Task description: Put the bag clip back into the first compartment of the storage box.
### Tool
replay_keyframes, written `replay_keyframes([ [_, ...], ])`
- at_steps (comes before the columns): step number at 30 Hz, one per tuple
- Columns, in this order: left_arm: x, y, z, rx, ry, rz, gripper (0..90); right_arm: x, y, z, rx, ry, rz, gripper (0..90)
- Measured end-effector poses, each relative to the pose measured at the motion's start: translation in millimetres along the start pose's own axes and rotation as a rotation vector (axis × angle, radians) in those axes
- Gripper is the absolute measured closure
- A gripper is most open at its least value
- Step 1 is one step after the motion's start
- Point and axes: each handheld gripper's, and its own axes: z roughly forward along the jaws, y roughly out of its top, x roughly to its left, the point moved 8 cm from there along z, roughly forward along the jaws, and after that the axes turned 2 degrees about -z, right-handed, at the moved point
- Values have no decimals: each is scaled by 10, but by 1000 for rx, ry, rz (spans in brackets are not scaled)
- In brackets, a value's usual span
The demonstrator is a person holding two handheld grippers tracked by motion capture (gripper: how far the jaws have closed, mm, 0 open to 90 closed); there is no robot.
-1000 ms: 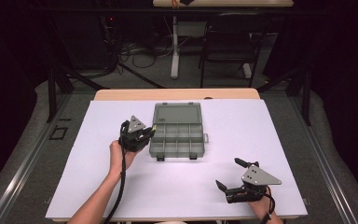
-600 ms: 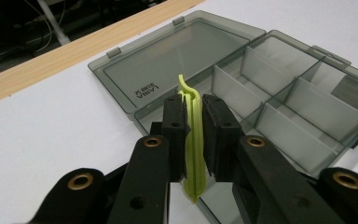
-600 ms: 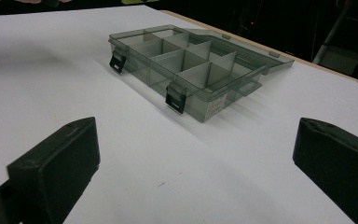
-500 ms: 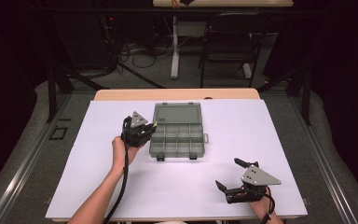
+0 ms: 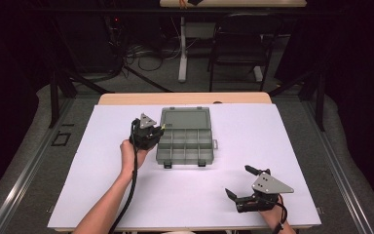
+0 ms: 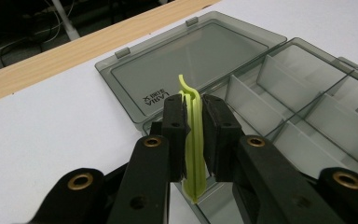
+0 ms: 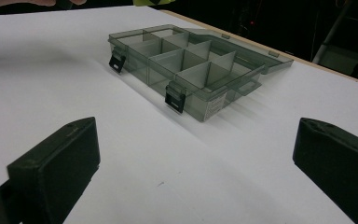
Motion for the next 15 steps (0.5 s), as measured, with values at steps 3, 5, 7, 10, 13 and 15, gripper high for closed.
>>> replay_keyframes([
  [3, 2, -7, 28, 7, 5, -4, 801, -1, 0, 0, -1, -2, 0, 2],
  [5, 2, -12, 50, 9, 6, -8, 800, -3, 1, -3, -1, -3, -1, 2],
  [7, 3, -15, 71, 11, 7, -10, 801, -3, 1, -3, -2, -2, 0, 2],
  [10, 4, -16, 94, 18, 9, -14, 801, -3, 1, -3, -2, -2, 0, 2],
  [13, 3, -11, 117, 17, 13, -17, 801, -1, 3, -1, -5, -2, 0, 2],
  [15, 0, -11, 132, 19, 14, -24, 800, -2, 1, -3, -2, -2, 0, 2],
])
